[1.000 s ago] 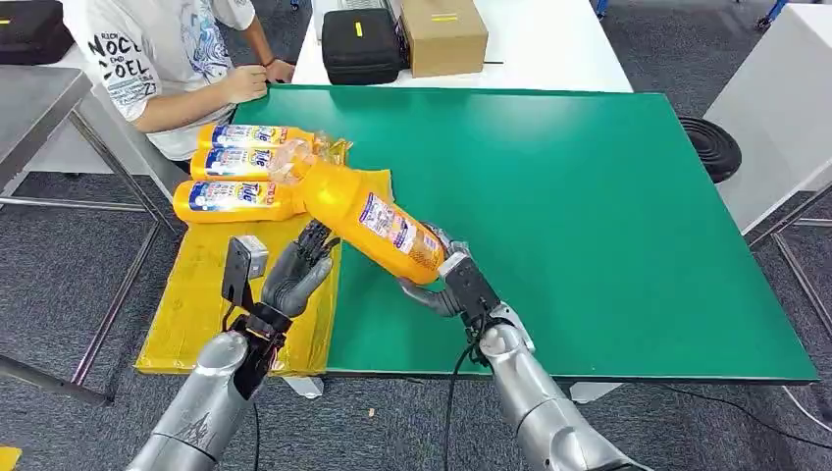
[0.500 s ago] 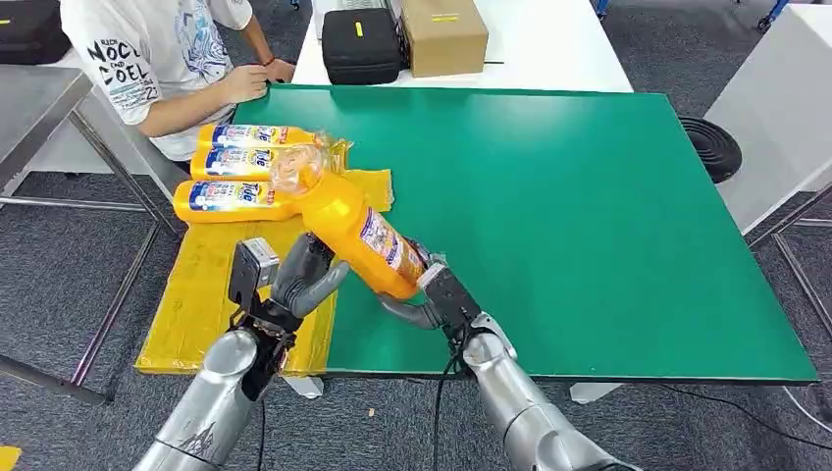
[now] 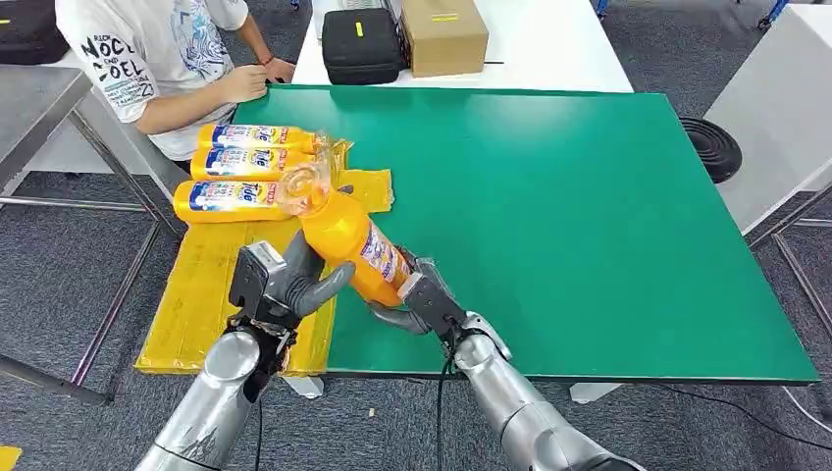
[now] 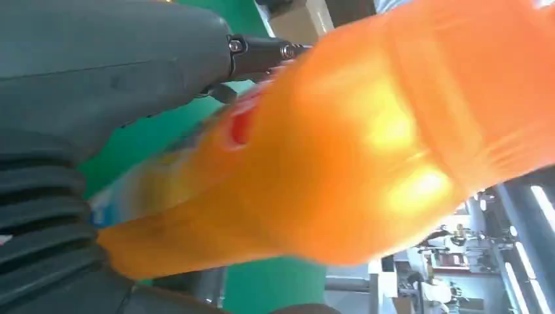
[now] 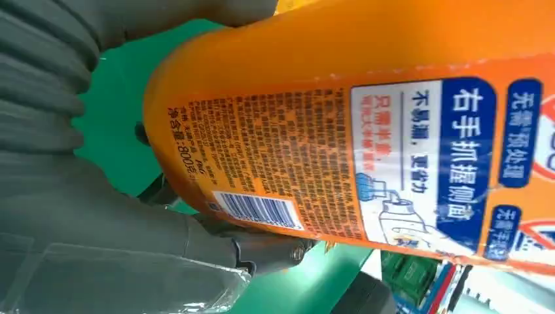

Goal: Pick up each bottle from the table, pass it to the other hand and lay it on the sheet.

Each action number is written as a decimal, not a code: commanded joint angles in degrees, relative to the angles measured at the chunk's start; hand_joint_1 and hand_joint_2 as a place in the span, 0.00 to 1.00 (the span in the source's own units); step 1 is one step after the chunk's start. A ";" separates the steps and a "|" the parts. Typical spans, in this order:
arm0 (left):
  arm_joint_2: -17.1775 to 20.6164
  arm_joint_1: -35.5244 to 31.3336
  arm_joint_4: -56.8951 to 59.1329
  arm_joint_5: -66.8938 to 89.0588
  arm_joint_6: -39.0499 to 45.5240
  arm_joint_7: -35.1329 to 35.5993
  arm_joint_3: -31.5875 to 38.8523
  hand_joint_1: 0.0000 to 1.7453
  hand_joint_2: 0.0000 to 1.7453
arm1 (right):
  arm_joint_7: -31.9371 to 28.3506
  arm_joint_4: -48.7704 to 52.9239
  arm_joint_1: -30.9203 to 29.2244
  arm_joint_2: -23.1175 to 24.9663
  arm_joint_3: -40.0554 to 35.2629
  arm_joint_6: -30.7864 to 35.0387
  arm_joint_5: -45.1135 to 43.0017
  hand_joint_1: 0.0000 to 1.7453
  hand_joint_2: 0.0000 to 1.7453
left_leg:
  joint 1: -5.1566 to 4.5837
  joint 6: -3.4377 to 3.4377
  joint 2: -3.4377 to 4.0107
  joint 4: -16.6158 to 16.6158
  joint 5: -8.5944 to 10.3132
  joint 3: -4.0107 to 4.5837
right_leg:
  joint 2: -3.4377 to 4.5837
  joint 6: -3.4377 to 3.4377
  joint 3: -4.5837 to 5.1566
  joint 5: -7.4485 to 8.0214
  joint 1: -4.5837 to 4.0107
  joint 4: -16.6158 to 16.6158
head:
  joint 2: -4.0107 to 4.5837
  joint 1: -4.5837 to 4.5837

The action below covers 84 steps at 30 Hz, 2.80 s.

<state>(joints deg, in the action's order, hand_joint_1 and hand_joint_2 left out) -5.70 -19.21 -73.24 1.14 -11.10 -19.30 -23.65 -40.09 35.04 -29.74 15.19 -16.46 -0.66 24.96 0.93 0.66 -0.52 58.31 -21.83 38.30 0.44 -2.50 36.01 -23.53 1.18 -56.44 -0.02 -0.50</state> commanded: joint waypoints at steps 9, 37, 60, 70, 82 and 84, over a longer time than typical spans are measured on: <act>1.13 -3.50 4.11 8.37 9.11 -0.78 -2.00 0.00 1.00 | 0.09 -2.16 -2.04 -0.07 -3.53 -2.76 1.10 1.00 1.00 | -0.02 0.01 0.02 0.00 -0.15 -0.38 | -0.07 0.14 -0.38 -0.16 -0.03 -0.01 | 0.00 0.00; 2.77 -5.35 12.29 -10.21 -14.38 -0.76 -3.65 0.92 1.00 | 0.09 -4.92 -2.84 0.66 -8.03 -5.66 0.18 1.00 1.00 | -0.01 0.00 0.10 -0.06 -0.09 -0.31 | 0.04 0.10 -0.28 -0.07 -0.02 0.05 | 0.00 0.00; 2.98 -6.90 16.89 -17.65 -24.92 -1.43 -3.12 1.00 1.00 | 0.09 -7.95 -3.71 1.58 -8.49 -5.30 1.35 1.00 1.00 | -0.01 0.02 0.06 0.01 -0.18 -0.45 | -0.04 0.14 -0.44 -0.19 -0.03 -0.01 | 0.00 0.00; 3.31 -5.40 14.74 -10.71 -14.00 -1.09 0.14 1.00 1.00 | 0.09 -5.86 -2.69 1.67 -3.28 -5.95 -2.10 0.00 0.00 | -0.03 0.02 0.08 0.00 -0.16 -0.37 | 0.00 0.12 -0.35 -0.15 0.00 -0.01 | 0.00 0.00; 4.12 -4.43 11.67 -2.16 -0.43 -1.81 5.73 1.00 1.00 | 0.09 9.84 3.10 -1.06 -1.50 -11.63 -6.67 0.00 0.00 | -0.01 0.02 0.09 -0.01 -0.15 -0.34 | 0.01 0.11 -0.32 -0.14 -0.02 0.00 | 0.00 -0.02; 4.21 -4.38 11.30 -2.00 -0.20 -1.76 6.19 1.00 1.00 | 0.09 11.49 3.83 -1.29 -1.32 -12.18 -7.00 0.00 0.00 | 0.02 0.01 0.02 -0.01 -0.09 -0.20 | -0.03 0.08 -0.21 -0.09 -0.04 0.02 | 0.00 -0.02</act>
<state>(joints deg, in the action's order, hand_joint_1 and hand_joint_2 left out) -2.58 -23.30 -61.35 -1.77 -12.92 -21.25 -21.18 -40.02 36.73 -27.89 16.46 -19.58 -11.00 19.54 0.94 0.65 -0.51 58.31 -21.83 38.29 0.45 -2.50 36.02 -23.53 1.17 -56.45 -0.02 -0.53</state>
